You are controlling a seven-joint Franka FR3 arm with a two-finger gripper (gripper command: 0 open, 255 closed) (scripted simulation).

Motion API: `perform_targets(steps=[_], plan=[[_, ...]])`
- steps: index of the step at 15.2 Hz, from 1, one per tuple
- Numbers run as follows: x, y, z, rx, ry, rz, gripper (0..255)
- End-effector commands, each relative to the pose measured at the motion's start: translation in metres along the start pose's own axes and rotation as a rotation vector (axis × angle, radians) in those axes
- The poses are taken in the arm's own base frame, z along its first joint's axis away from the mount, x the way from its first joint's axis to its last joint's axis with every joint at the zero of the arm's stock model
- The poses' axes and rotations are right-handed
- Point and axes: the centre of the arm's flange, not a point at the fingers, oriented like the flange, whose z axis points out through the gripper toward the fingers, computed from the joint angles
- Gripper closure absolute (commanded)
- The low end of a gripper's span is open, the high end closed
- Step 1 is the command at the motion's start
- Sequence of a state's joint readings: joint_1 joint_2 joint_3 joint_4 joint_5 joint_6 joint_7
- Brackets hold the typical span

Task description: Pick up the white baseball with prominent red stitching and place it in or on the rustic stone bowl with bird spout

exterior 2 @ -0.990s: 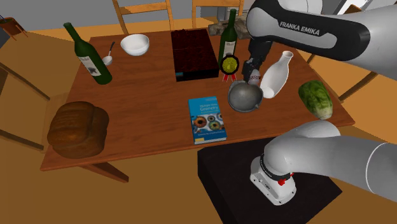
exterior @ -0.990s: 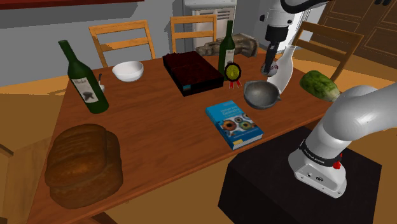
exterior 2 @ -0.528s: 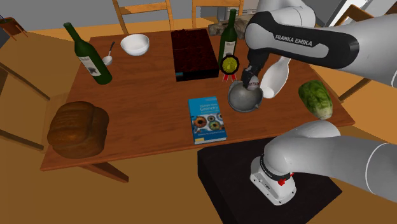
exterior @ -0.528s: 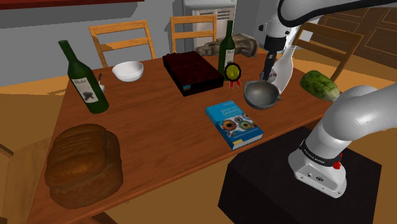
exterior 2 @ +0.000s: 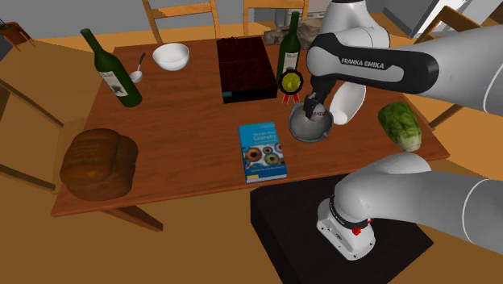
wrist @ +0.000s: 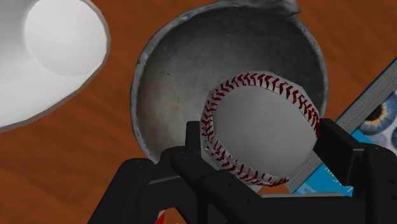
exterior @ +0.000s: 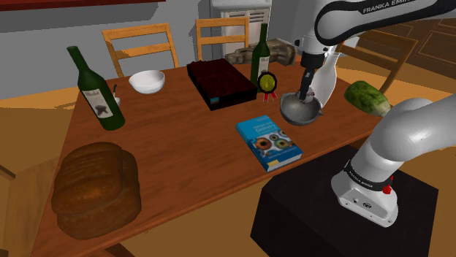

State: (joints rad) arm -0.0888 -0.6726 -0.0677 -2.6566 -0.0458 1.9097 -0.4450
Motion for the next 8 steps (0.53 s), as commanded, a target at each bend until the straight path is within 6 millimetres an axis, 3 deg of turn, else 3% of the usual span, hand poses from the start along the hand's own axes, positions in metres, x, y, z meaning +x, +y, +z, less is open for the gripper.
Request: perform_targets(steps=[1, 5, 6, 8], plan=[[0.0003, 0.0001, 0.0021, 0.0, 0.0, 0.0, 255], [0.0003, 0.0001, 0.0021, 0.0, 0.0, 0.0, 255], [0.0003, 0.0001, 0.0021, 0.0, 0.0, 0.0, 0], [0.0003, 0.0, 0.0021, 0.0, 0.0, 0.0, 0]])
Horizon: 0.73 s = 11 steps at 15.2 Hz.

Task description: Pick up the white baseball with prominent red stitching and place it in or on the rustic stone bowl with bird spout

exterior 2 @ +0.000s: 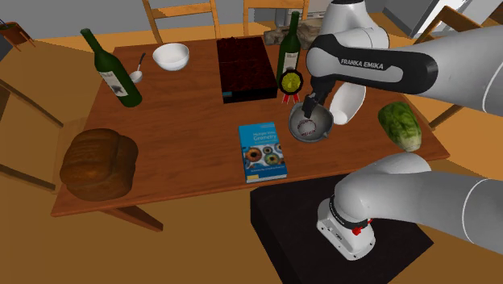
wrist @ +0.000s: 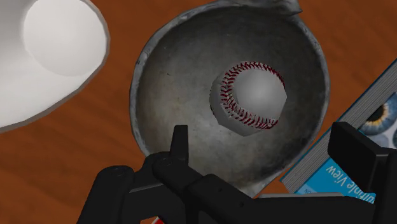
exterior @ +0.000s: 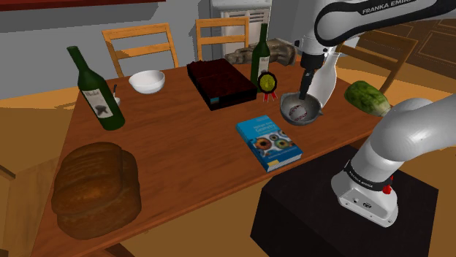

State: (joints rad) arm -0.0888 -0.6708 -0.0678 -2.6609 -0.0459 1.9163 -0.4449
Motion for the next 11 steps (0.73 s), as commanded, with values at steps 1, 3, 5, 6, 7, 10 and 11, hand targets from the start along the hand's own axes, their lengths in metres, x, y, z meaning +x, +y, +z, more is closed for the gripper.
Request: perform_targets(steps=[1, 3, 5, 6, 7, 10, 11], plan=[[0.0, 0.0, 0.0, 0.0, 0.0, 0.0, 0], [0.0, 0.0, 0.0, 0.0, 0.0, 0.0, 0], [0.0, 0.0, -0.026, 0.0, 0.0, 0.0, 0], [0.0, 0.0, -0.04, 0.0, 0.0, 0.0, 0], [0.0, 0.0, -0.05, 0.0, 0.0, 0.0, 0], [0.0, 0.0, -0.05, 0.0, 0.0, 0.0, 0], [0.0, 0.0, -0.05, 0.0, 0.0, 0.0, 0]])
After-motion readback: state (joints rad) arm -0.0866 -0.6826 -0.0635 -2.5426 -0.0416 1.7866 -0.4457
